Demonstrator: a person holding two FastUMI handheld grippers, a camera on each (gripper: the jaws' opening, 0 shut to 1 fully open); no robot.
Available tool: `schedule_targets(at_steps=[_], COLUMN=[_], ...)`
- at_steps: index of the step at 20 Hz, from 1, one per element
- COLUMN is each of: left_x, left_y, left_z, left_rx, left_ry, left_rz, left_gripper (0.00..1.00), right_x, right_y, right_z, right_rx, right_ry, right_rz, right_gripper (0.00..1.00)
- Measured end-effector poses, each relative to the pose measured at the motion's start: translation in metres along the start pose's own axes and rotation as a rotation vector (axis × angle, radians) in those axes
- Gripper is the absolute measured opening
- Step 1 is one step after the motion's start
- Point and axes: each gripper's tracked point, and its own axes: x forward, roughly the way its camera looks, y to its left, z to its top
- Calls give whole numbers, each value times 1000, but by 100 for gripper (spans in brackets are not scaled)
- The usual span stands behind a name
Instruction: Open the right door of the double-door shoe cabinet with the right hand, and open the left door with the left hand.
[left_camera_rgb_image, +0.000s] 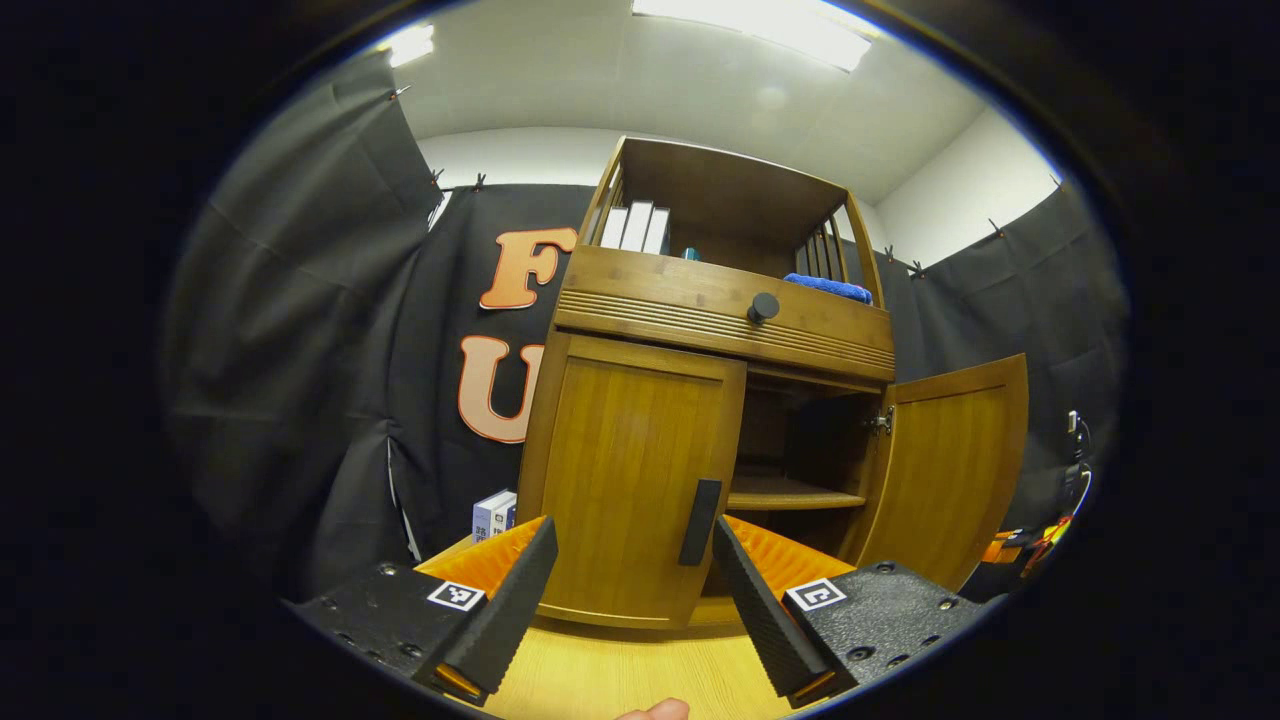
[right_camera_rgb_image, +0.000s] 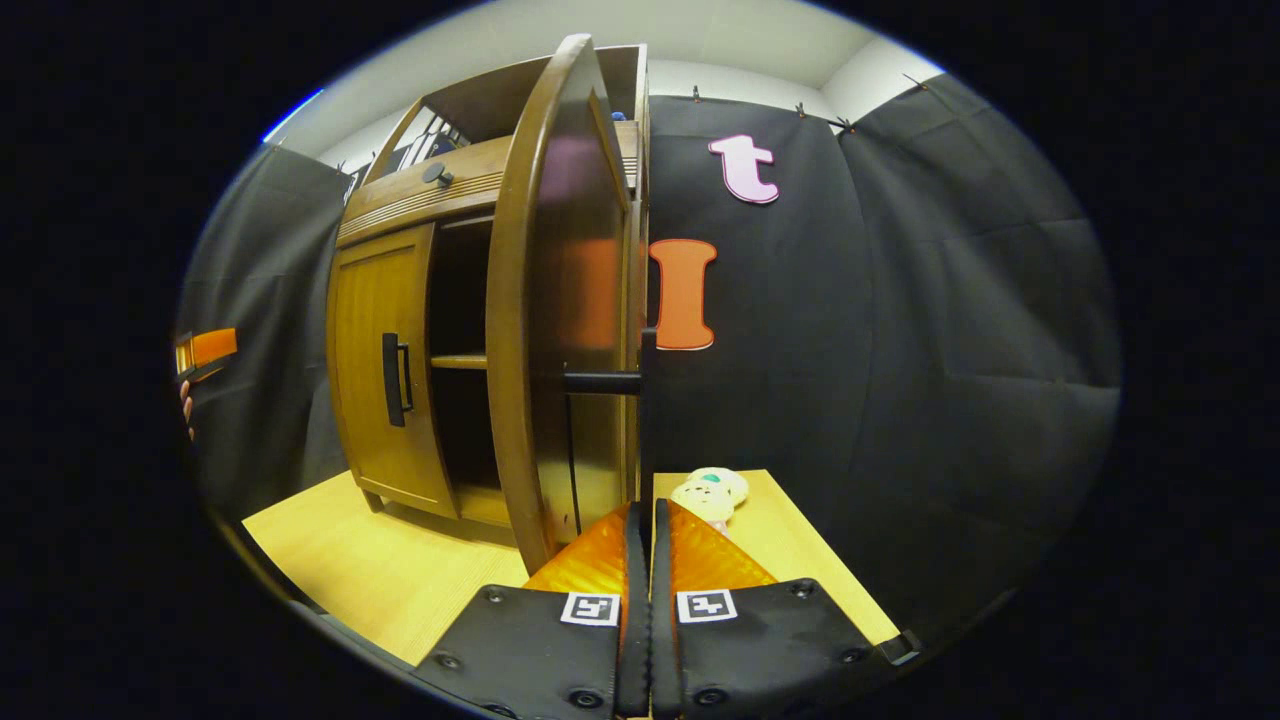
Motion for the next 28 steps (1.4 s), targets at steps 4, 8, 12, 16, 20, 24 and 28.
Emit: schedule_targets(at_steps=[4,8,12,16,20,24,28], left_x=[-1,0,-2,-5,-1,10,21], left_y=[-2,-3,-2,6,11,9,5], left_z=[1,1,-1,-3,-9,-17,-21], left_rx=[1,-5,-1,6,-10,1,19], left_ry=[-1,-1,8,10,23,44,49], left_rz=[-3,-4,-4,19,31,27,12], left_gripper=[95,95,92,92,95,95,95], right_x=[2,6,4,-1,-27,-55,-81], right_y=[-16,-18,-17,-22,-31,-37,-19], right_z=[2,2,1,1,-1,3,26], right_rx=[43,21,41,27,58,26,46], right_ry=[-5,3,4,5,0,-1,-43], right_rz=[42,67,68,46,0,-99,-154], right_gripper=[8,2,2,8,8,8,8])
